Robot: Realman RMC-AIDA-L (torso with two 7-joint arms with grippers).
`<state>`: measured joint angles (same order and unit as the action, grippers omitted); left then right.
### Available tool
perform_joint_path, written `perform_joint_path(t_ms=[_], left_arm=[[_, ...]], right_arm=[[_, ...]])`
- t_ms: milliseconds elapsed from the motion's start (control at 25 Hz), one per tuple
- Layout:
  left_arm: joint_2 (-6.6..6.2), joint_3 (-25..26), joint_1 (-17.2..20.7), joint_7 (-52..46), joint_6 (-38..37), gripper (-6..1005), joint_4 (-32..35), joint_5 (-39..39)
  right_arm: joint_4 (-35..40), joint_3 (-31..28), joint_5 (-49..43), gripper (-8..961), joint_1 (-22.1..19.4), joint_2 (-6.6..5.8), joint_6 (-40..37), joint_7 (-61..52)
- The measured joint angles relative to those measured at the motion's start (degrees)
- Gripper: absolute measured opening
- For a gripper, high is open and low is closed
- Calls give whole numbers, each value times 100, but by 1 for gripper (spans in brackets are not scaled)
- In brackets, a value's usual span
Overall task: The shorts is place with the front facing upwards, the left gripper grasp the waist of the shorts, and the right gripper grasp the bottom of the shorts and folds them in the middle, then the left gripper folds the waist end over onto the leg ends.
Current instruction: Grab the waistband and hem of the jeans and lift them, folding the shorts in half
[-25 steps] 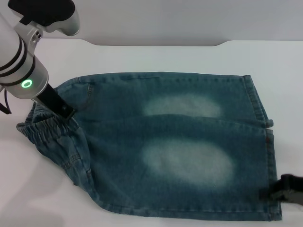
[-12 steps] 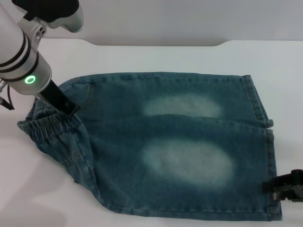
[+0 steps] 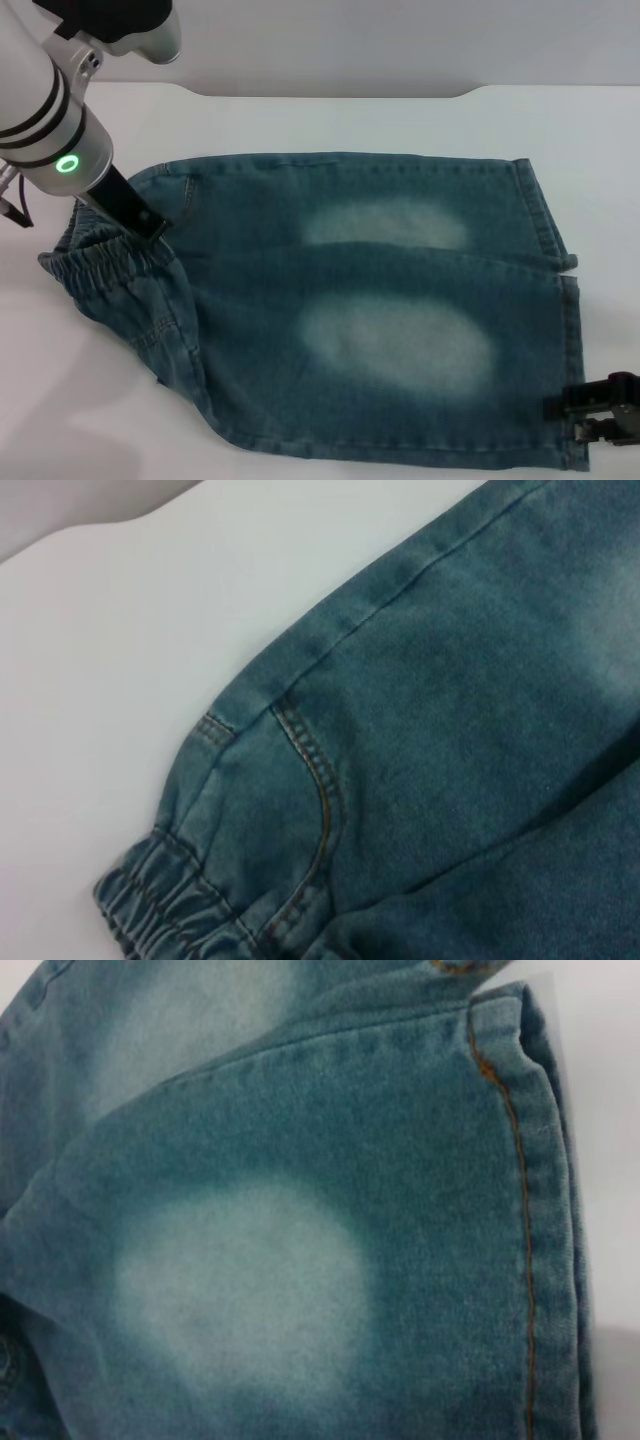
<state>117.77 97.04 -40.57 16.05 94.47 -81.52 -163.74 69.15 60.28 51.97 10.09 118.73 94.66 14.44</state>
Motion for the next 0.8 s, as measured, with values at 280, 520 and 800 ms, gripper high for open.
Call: perform_joint_path(t_ms=[280,520,800], left_arm=[[4,8,-54,43,-26,34,135,0],[8,77,-76,53,-66,34,176,0],[9,79,-118,58,-100,34,217,0]], right_arm=[[-9,-189,295,613,25,3,39,12],[29,-148,368,614,-2,-3,133,27],[131,-174,230,614,-183,-16,177,42]])
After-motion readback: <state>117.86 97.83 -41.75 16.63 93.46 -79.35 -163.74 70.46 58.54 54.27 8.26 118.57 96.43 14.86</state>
